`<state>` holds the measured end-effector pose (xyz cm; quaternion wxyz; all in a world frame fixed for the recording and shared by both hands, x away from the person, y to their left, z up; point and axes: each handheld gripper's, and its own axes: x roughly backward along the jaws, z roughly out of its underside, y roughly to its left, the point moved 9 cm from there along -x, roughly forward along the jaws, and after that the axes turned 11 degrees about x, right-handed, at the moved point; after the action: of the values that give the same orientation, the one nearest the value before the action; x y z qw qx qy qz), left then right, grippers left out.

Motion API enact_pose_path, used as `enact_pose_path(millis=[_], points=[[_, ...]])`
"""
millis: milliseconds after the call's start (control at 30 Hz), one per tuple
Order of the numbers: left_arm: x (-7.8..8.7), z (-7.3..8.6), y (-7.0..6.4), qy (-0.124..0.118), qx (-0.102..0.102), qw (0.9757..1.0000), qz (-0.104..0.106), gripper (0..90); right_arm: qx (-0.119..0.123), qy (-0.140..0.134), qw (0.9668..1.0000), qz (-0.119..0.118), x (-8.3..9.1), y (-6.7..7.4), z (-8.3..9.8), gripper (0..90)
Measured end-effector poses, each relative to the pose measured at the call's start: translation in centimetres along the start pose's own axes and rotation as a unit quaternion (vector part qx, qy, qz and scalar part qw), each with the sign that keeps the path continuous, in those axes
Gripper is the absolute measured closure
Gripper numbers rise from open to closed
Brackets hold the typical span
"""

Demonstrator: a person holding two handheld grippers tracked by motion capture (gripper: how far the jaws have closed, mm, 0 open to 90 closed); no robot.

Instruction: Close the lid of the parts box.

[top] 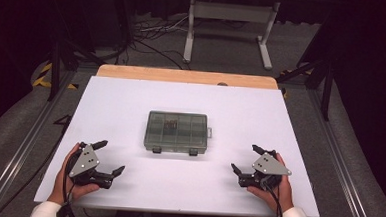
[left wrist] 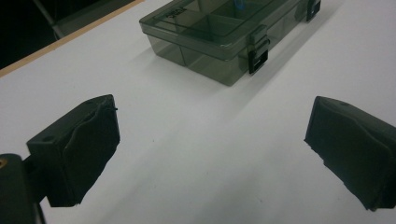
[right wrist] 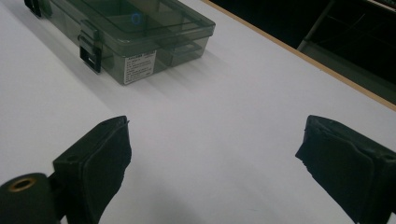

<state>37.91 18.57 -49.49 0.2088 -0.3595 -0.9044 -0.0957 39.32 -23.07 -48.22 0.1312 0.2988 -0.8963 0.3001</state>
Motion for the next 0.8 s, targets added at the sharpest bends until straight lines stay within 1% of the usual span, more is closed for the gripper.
enact_pose_path(millis=[67, 100, 200, 400, 500, 567, 800], points=[[0.01, 0.06, -0.04, 0.0, 0.002, 1.0, 0.003, 3.3, -0.004, -0.003, 1.0, 0.003, 0.11, -0.12, -0.09, 9.3], [0.05, 0.11, 0.06, 0.002, -0.001, 1.0, 0.001, 3.2, -0.007, -0.005, 1.0, 0.004, 0.15, -0.18, -0.14, 9.4], [0.18, 0.15, 0.02, -0.004, 0.004, 1.0, 0.003, 3.2, -0.01, -0.012, 0.9999, 0.006, 0.21, -0.3, -0.45, 9.5], [0.2, 0.16, 0.14, -0.002, 0.005, 1.0, 0.002, 3.2, -0.005, -0.01, 0.9999, 0.003, -0.08, -0.14, -0.52, 9.6], [-0.01, 0.12, 0.1, 0.0, 0.006, 1.0, 0.004, 3.2, -0.009, -0.009, 0.9999, 0.002, 0.02, -0.17, -0.36, 9.6], [-0.09, 0.04, 0.17, 0.001, 0.001, 1.0, 0.001, 3.2, -0.013, -0.011, 0.9998, 0.002, 0.18, -0.31, -0.27, 9.6], [-0.14, -0.06, 0.23, -0.001, 0.003, 1.0, 0.001, 3.3, -0.018, -0.015, 0.9997, 0.004, 0.39, -0.39, -0.29, 9.9]])
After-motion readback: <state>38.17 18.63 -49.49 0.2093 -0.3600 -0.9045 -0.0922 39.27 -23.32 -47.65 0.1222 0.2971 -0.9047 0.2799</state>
